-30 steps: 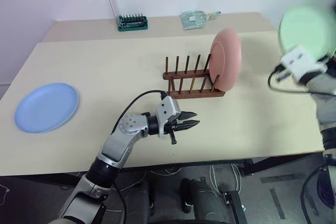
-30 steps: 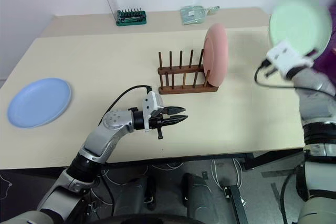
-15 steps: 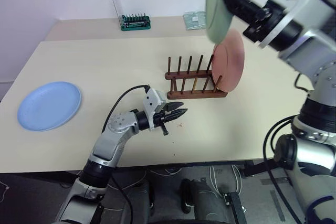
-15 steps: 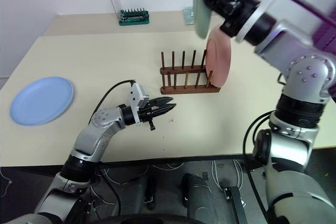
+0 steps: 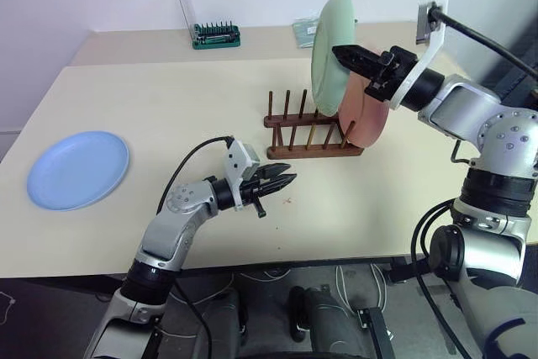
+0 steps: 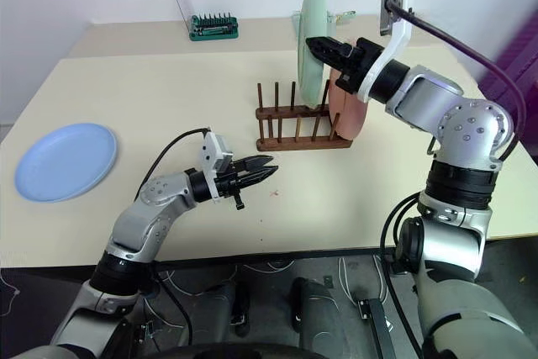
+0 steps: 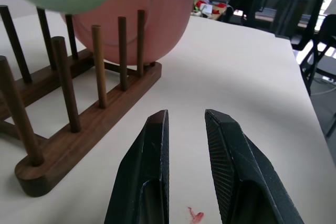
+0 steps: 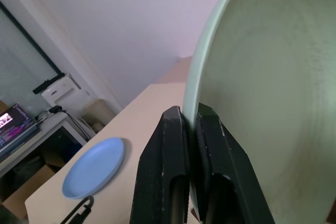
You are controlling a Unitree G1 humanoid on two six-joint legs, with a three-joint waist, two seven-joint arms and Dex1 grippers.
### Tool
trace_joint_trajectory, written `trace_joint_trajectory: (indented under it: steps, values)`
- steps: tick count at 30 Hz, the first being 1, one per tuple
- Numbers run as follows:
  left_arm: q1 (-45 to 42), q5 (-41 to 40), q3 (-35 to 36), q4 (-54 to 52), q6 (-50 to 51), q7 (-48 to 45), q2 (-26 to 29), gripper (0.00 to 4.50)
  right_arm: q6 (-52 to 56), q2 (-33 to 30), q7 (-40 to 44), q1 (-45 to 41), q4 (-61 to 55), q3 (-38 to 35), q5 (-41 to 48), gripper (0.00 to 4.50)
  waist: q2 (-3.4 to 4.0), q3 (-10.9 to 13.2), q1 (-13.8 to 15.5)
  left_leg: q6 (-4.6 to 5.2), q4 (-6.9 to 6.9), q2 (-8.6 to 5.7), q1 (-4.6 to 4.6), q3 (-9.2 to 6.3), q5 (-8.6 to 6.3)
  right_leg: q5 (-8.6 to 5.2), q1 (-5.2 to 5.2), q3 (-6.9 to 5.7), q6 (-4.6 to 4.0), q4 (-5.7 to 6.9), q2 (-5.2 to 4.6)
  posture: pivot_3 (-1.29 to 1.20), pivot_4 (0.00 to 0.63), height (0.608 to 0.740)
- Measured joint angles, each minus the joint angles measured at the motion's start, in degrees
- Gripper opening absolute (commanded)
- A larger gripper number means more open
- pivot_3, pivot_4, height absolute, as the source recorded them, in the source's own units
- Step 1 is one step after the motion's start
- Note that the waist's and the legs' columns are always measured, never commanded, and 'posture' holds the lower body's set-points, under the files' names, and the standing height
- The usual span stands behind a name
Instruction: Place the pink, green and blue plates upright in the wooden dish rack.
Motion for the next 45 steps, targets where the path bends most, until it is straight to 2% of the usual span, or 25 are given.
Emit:
trace_joint_trajectory:
  steps: [7,10,13,21,25,31,34,35,37,38,39,42,45]
  values:
    - [0.0,0.05,-0.56,0.01,-0.01,-0.31,-0.05,1.07,1.44,0.47,-0.54,0.68,3.48,0.01,-0.5,0.03,0.0,0.0,0.02,0.0,0.0,0.0,0.0,-0.01,0.0,-0.01,0.0,0.0,-0.01,0.0,0.0,0.0,0.15,0.73]
    - [-0.01,0.06,-0.7,0.01,-0.01,-0.32,-0.04,1.07,1.38,0.85,-0.9,0.68,4.01,0.08,-1.41,0.97,0.0,0.0,0.03,0.0,0.0,0.0,-0.01,-0.01,0.0,-0.01,-0.01,0.0,-0.01,0.0,0.0,0.0,0.15,0.73]
    - [-0.01,0.06,-1.04,0.01,-0.02,-0.32,-0.04,1.07,0.67,0.85,-0.84,0.67,3.63,0.13,-2.28,2.33,0.0,0.0,0.02,0.0,0.0,0.01,-0.01,-0.01,0.0,-0.02,-0.02,0.0,-0.01,-0.01,0.0,0.0,0.15,0.73]
    - [-0.01,0.09,-1.15,0.01,-0.08,-0.19,-0.07,1.07,-1.77,-1.79,1.17,-0.81,-0.42,2.66,-7.0,2.33,0.01,0.01,0.06,0.0,-0.01,0.01,-0.04,-0.01,0.0,-0.05,-0.05,0.0,-0.04,-0.02,-0.01,0.0,0.15,0.73]
    - [-0.62,0.12,-0.31,0.28,-0.76,1.75,-1.76,1.07,-8.4,-8.99,6.83,-0.77,-5.64,9.99,-16.34,2.33,0.01,0.01,0.07,0.0,-0.02,0.0,-0.05,-0.02,-0.01,-0.06,-0.05,-0.01,-0.04,-0.1,-0.04,0.0,0.15,0.73]
    - [-2.56,-1.17,1.82,0.41,-0.66,4.16,-3.58,1.07,-13.34,-9.72,11.19,-0.98,-6.66,13.3,-22.4,2.33,0.0,0.01,-0.16,0.0,-0.06,0.0,-0.03,0.0,-0.01,-0.05,-0.07,0.0,-0.04,-0.09,0.04,0.0,0.15,0.73]
    - [-2.65,-1.92,3.93,0.44,-0.67,6.59,-4.65,1.88,-17.51,-10.15,14.48,-0.87,-8.21,16.26,-26.24,2.41,0.0,0.01,-0.08,0.0,-0.07,0.01,-0.05,0.0,-0.01,-0.05,-0.09,0.0,-0.04,-0.09,0.04,0.0,0.15,0.73]
    - [-3.19,-1.34,5.23,0.78,-1.04,9.39,-5.25,2.38,-19.77,-11.1,16.53,-0.36,-9.95,18.06,-28.1,2.41,0.0,0.02,-0.03,0.0,-0.07,0.01,-0.05,-0.01,-0.01,-0.05,-0.08,0.0,-0.03,-0.09,0.04,0.0,0.15,0.73]
    - [-5.96,2.84,9.18,2.72,-1.86,19.32,-5.55,3.32,-25.89,-13.69,20.85,0.79,-13.85,23.74,-33.72,2.41,-0.03,0.03,0.02,0.0,-0.06,0.0,-0.04,-0.05,-0.01,-0.05,-0.06,-0.01,-0.02,-0.08,0.04,0.0,0.15,0.73]
    - [-8.02,4.88,12.88,3.87,-1.62,26.13,-5.88,3.92,-28.99,-14.4,22.68,1.45,-15.42,26.88,-36.94,2.41,-0.11,0.06,0.03,0.0,-0.05,0.02,-0.02,-0.08,-0.01,-0.04,-0.06,-0.01,0.02,-0.08,0.04,0.0,0.15,0.73]
    - [-10.1,6.11,17.24,4.58,-1.34,32.04,-5.84,4.33,-31.31,-14.38,24.11,2.53,-16.9,29.58,-39.19,2.41,-0.2,0.06,-0.18,0.0,-0.05,0.05,-0.02,-0.07,-0.01,0.0,-0.06,-0.01,0.09,-0.08,0.08,0.0,0.15,0.73]
    - [-13.09,8.45,30.39,1.6,4.14,50.72,-6.6,4.33,-33.21,-10.0,24.59,4.68,-16.65,33.3,-42.14,2.41,-0.22,0.07,-1.03,0.0,-0.12,0.08,-0.02,-0.02,-0.01,0.08,-0.06,0.01,0.21,-0.07,0.03,0.0,0.15,0.73]
    - [-8.59,13.13,37.95,-4.69,13.65,62.05,-5.0,4.33,-34.32,-6.89,24.55,5.44,-15.38,34.49,-43.97,2.41,-0.23,0.07,-1.32,0.01,-0.16,0.04,-0.01,0.02,-0.01,0.12,-0.07,0.0,0.15,-0.02,0.03,0.0,0.15,0.73]
